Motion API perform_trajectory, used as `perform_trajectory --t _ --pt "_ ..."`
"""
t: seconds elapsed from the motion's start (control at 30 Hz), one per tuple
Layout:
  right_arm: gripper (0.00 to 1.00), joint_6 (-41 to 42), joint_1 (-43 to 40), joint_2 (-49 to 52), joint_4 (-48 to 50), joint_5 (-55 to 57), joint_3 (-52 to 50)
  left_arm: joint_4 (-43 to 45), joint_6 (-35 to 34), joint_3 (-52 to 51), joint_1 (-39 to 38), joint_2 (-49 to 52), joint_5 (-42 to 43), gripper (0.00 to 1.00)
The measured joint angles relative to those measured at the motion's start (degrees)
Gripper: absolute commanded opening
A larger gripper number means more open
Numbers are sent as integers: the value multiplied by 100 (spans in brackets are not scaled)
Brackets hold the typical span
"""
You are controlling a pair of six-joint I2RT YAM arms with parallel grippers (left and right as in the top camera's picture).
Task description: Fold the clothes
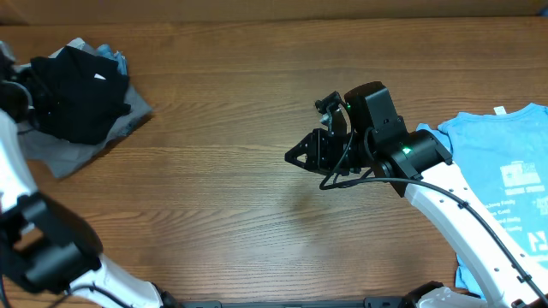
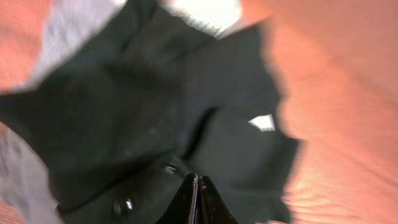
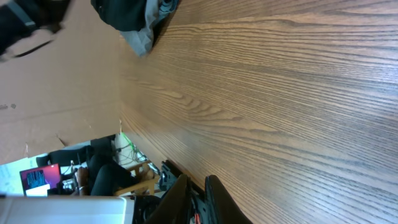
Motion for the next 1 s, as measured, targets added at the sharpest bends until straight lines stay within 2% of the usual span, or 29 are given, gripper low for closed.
perform_trajectory --t 0.17,0.3,0.57,0.73,0.87,0.9,1.0 --pt "12 -9 -2 0 -13 0 0 -66 -518 -2 85 931 -350 12" --pt "12 -9 -2 0 -22 0 0 -13 -734 -2 216 1154 -92 38" --pt "8 -308 -2 2 -101 46 0 -94 -765 122 282 966 490 52" --pt "8 -551 0 0 -129 321 0 -664 -431 498 280 85 743 62" --pt "9 -824 0 -66 -249 907 37 -1412 92 859 181 -1169 975 65" --pt "10 -896 -2 -101 -269 1062 85 -1617 227 920 114 -1499 1012 70" --pt "13 -1110 -2 -258 -363 1574 426 -2264 601 1023 -236 -2439 1110 100"
